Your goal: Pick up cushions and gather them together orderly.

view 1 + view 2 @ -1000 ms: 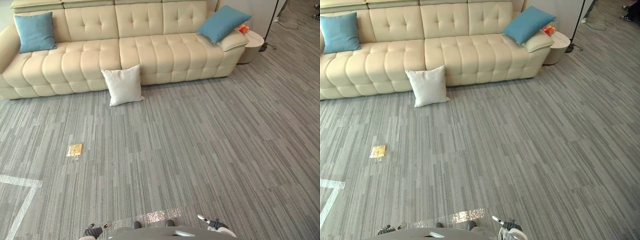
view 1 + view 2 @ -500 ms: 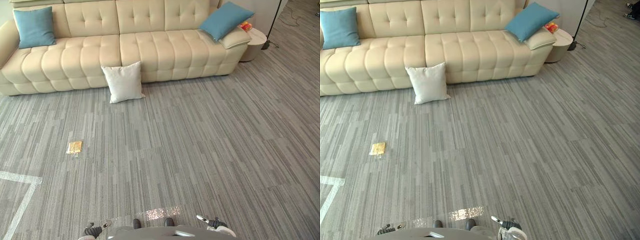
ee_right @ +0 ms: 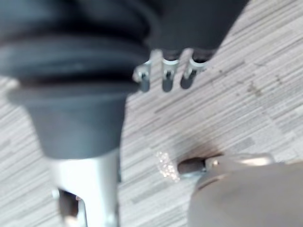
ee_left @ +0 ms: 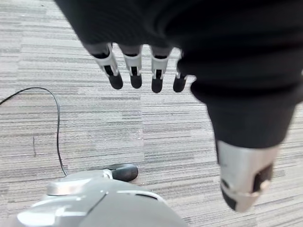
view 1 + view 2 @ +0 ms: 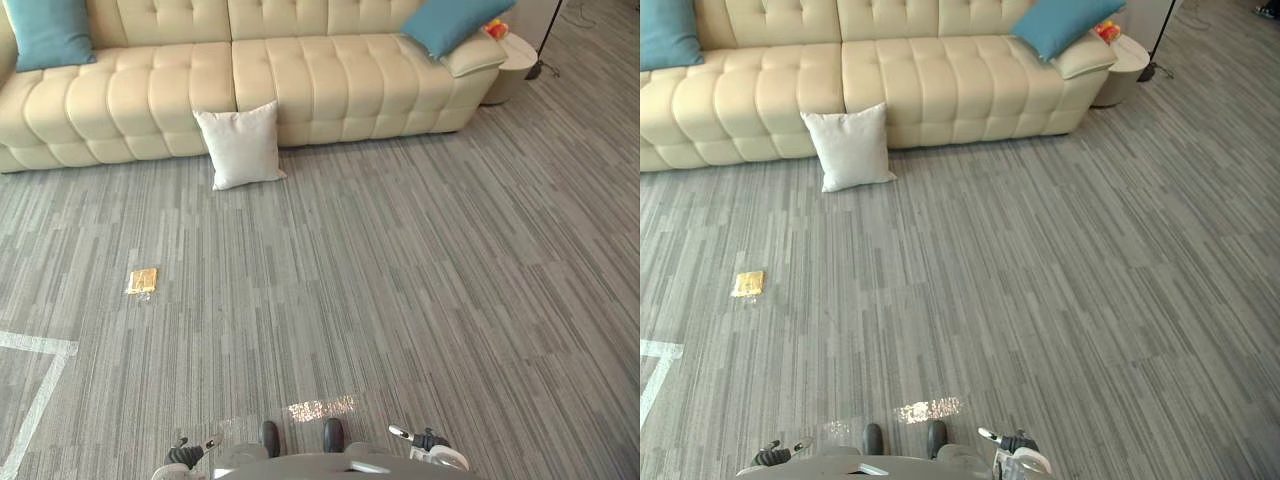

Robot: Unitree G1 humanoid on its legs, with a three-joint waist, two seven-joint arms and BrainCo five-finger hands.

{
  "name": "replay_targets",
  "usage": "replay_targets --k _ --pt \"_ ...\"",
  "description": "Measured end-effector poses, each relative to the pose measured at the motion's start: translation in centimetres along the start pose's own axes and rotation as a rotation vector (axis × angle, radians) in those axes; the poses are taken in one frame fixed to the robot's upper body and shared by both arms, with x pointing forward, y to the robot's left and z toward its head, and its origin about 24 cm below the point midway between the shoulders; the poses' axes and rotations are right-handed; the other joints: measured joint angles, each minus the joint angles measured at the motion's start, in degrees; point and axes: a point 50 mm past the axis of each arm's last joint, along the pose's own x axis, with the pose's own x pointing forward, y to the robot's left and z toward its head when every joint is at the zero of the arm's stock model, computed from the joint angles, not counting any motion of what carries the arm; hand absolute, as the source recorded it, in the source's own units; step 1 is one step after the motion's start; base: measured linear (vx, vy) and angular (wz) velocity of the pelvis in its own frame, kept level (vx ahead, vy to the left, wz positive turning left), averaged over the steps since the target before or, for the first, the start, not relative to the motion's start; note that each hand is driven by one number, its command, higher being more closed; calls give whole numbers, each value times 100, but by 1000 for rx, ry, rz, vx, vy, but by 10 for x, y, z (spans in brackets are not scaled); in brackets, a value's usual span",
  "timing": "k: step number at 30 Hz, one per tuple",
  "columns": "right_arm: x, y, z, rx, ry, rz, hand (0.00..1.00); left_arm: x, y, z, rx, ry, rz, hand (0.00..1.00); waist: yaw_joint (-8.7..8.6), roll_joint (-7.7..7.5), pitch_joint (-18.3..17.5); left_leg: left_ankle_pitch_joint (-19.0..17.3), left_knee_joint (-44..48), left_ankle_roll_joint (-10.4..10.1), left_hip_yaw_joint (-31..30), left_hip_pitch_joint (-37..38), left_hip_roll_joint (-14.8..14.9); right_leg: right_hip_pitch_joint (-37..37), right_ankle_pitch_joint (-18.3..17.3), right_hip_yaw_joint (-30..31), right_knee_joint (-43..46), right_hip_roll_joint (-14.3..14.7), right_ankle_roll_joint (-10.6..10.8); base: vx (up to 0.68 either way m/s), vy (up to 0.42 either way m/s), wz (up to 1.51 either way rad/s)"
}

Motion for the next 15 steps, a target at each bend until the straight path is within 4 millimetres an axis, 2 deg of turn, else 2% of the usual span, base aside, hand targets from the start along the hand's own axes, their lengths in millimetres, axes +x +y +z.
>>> replay_targets --k 1,4,6,7,8,9,10,12,13,15 --pt "0 1 1 1 -4 3 0 0 0 2 0 -4 1 0 -1 -15 17 -110 148 12 22 -94 0 -66 -45 2 88 -18 57 44 35 -7" --pt "0 1 6 -21 -31 2 0 1 2 6 0 -19 5 0 -4 14 100 -712 1046 98 38 -459 56 -452 -515 -65 1071 -132 322 80 62 -5" --pt "1 -4 13 -23 -57 -9 0 1 -5 9 -9 -30 -7 0 28 194 216 -1019 1532 204 6 -456 191 -963 -658 -362 2612 -207 496 57 97 1" --pt "0 -4 15 -21 -68 -9 0 1 -7 11 -11 -34 -12 0 25 214 234 -1050 1611 216 -23 -443 197 -1154 -682 -426 3084 -265 463 116 118 31" --pt "-1 -5 14 -17 -73 -10 0 1 -6 15 -16 -46 -9 0 -1 212 240 -1206 1764 270 -155 -427 163 -1579 -708 -577 4050 -438 336 183 95 45" --pt "-2 -4 15 -11 -86 -7 0 2 -4 20 -33 -60 0 0 -5 127 251 -1343 1915 309 -277 -433 120 -1832 -868 -610 4678 -546 228 244 72 57" --pt "-2 -1 14 -3 -86 -2 0 3 -2 28 -49 -82 11 0 4 63 287 -1497 2039 320 -412 -384 100 -2006 -1074 -596 5115 -579 232 225 28 46" --pt "-2 -2 13 7 -84 -6 0 3 -2 29 -54 -83 15 0 5 57 301 -1598 2019 321 -566 -182 113 -2125 -1385 -704 5240 -568 224 318 -8 46" --pt "-2 -4 14 14 -88 -11 0 3 -4 32 -56 -91 14 0 -20 70 308 -1623 1798 320 -697 77 146 -2262 -1584 -922 4866 -536 178 421 -34 52" --pt "-2 -4 16 22 -92 -14 0 3 -7 36 -62 -100 9 0 -57 115 329 -1628 1625 312 -783 227 231 -2391 -1584 -1152 4372 -449 111 364 -57 40"
